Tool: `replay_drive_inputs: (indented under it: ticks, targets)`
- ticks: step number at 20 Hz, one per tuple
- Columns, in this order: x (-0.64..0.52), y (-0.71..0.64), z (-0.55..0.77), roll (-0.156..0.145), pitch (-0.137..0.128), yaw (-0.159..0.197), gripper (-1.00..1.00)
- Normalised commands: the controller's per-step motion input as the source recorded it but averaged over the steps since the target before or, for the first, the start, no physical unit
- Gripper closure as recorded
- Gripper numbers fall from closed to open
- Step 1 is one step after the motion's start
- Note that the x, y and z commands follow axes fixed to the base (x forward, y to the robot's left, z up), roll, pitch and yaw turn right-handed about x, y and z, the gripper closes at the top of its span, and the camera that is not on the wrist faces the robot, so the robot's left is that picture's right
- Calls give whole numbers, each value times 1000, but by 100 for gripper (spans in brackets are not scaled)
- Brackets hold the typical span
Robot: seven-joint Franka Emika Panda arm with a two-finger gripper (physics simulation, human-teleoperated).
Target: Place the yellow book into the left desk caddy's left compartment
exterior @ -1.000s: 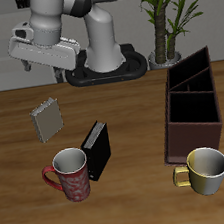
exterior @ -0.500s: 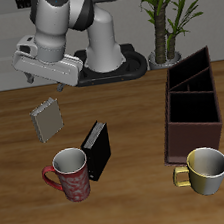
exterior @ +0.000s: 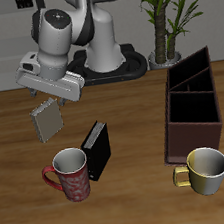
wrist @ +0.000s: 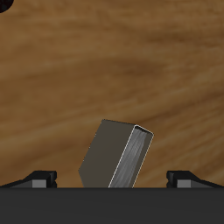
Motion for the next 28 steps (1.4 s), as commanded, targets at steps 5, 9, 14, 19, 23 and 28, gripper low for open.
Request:
replay_drive_inputs:
  ticks: [5, 9, 14, 19, 23, 28]
  targets:
    - [-30, -130, -333, -27, 37, -27, -100]
    - [-32, -91, -260, -29, 38, -21, -100]
    - [-39, -98, -315, -29, 34, -26, 100]
    - [-45, -16, -96, -18, 6, -11, 100]
    - [7, -26, -30, -3, 4, -3, 100]
    - [1, 63, 106, 11, -17, 1, 100]
